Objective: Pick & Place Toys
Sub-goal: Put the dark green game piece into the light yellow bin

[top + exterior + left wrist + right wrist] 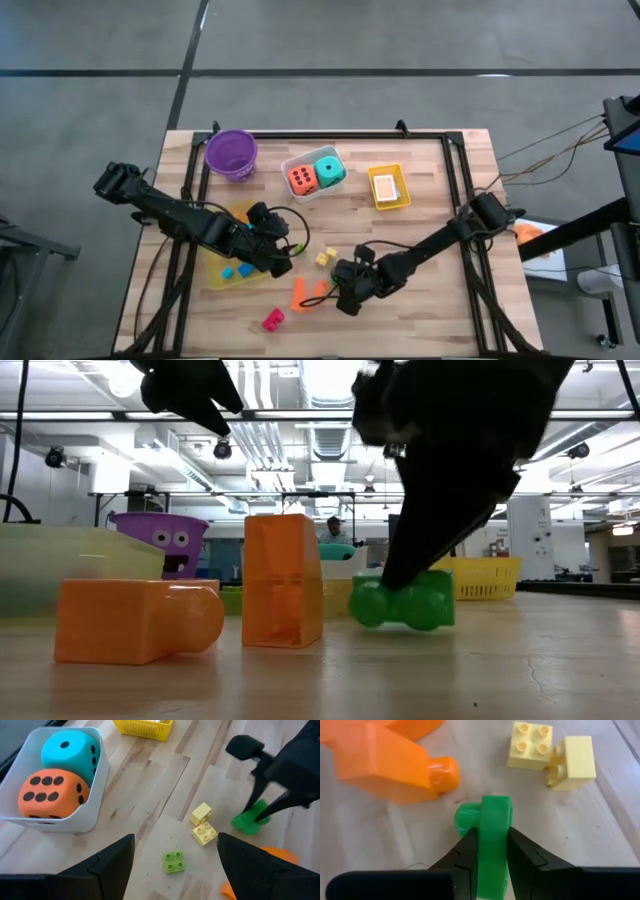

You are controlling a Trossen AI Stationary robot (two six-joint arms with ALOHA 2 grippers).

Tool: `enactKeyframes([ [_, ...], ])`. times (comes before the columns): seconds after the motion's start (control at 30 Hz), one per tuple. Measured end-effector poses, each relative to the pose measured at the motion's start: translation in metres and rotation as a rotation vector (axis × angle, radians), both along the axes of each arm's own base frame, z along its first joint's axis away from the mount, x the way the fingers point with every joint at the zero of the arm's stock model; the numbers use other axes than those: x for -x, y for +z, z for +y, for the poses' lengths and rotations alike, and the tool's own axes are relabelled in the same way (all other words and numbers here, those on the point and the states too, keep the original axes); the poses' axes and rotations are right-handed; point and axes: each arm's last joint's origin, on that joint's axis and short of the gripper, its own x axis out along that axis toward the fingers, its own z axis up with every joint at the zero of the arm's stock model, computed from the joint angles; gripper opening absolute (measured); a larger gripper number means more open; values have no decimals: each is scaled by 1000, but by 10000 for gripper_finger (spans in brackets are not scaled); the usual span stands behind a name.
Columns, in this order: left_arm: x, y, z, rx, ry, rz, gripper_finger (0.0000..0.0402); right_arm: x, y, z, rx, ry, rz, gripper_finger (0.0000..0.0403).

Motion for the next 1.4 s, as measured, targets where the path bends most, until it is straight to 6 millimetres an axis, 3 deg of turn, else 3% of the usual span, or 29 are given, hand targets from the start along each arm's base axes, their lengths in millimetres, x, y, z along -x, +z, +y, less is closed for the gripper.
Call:
enactKeyframes([
  [0.27, -6, -5, -2, -83, -111, -42, 283, 11, 34, 9, -18, 66, -83, 64],
  [0.6, -15, -27, -15, -308, -654, -141, 283, 21, 85, 4, -2, 138, -244, 64],
  [0.9, -19, -20, -21, -369, -725, -257, 283, 21, 120, -2, -10, 193, -422, 64],
  [1.07, -20, -14, -25, -438, -791, -306, 283, 15, 126, -7, 12, 201, -464, 64],
  [1.4, -21, -11, -29, -374, -822, -362, 283, 10, 145, -8, 44, 233, -513, 64],
])
